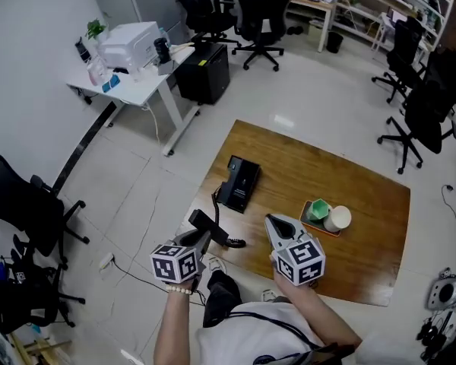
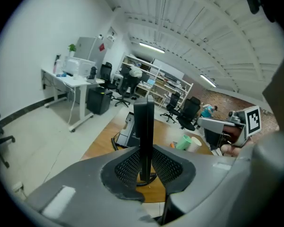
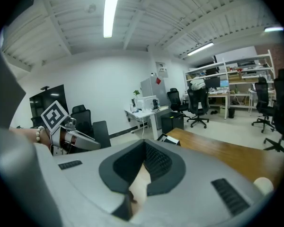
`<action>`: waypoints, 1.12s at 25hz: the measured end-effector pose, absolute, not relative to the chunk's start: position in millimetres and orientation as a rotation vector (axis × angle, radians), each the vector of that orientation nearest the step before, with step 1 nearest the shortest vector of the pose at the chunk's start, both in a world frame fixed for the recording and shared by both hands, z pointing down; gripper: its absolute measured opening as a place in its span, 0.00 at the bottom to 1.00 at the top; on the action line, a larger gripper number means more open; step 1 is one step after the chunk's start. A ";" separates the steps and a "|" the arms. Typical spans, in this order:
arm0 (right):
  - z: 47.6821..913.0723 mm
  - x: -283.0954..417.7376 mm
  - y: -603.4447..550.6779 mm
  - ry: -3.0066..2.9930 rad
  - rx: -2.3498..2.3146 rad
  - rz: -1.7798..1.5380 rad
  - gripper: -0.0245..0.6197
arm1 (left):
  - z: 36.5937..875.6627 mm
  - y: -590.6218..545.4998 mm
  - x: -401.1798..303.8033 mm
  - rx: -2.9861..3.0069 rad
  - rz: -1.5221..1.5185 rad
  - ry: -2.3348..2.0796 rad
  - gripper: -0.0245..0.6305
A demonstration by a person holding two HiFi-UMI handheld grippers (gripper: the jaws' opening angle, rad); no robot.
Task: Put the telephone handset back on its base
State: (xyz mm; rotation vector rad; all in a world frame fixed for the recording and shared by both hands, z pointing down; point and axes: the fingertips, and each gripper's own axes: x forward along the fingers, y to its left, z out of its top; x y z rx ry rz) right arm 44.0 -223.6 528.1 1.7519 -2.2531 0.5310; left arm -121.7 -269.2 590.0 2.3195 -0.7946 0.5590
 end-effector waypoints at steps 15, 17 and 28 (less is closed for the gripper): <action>538.9 48.2 -284.0 -2.048 1.976 0.630 0.04 | 635.5 -350.8 -79.4 2.311 0.877 0.076 0.14; 542.5 48.5 -287.9 -2.023 1.996 0.637 0.04 | 640.7 -360.6 -72.3 2.286 0.909 0.195 0.14; 561.7 54.9 -293.4 -1.911 2.075 0.696 0.04 | 676.2 -395.3 -25.7 2.163 1.128 0.687 0.14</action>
